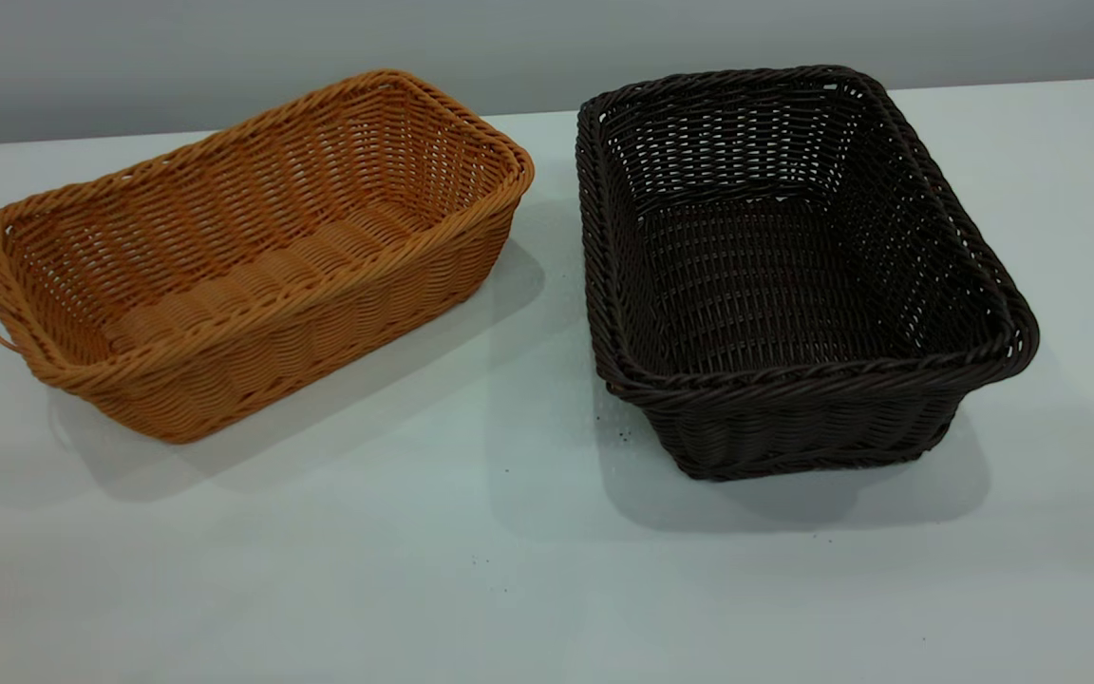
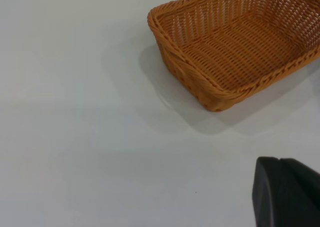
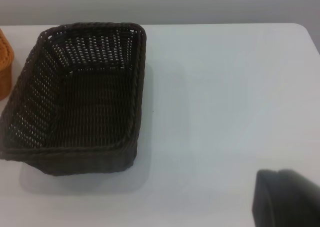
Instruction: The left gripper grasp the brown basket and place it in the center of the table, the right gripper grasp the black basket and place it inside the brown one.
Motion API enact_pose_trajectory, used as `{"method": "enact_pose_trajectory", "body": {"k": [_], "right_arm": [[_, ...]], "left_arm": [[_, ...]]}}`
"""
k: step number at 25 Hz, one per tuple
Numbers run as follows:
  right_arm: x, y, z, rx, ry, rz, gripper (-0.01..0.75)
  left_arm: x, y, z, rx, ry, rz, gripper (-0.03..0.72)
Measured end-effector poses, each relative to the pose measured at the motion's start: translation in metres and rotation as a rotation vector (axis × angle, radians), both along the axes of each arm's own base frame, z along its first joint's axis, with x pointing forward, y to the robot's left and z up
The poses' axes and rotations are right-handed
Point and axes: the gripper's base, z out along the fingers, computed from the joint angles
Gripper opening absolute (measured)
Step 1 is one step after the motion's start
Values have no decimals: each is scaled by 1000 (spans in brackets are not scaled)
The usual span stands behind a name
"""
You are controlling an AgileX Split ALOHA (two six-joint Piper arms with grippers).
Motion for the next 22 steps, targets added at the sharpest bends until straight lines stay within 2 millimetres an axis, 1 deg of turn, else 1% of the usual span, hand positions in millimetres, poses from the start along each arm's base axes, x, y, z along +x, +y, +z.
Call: {"method": "enact_pose_trajectory", "body": {"k": [11,16,22], "right_arm": [[0,-1,0,-10,-1,-7,-1],[1,3,1,40,-16,21,-1],[1,4,2,48,-25,26,-1]], "left_arm": [[1,0,0,1,-6,1,18],[1,0,-1,-1,-3,2,18],[0,0,2,6,-17,-2,18]]}}
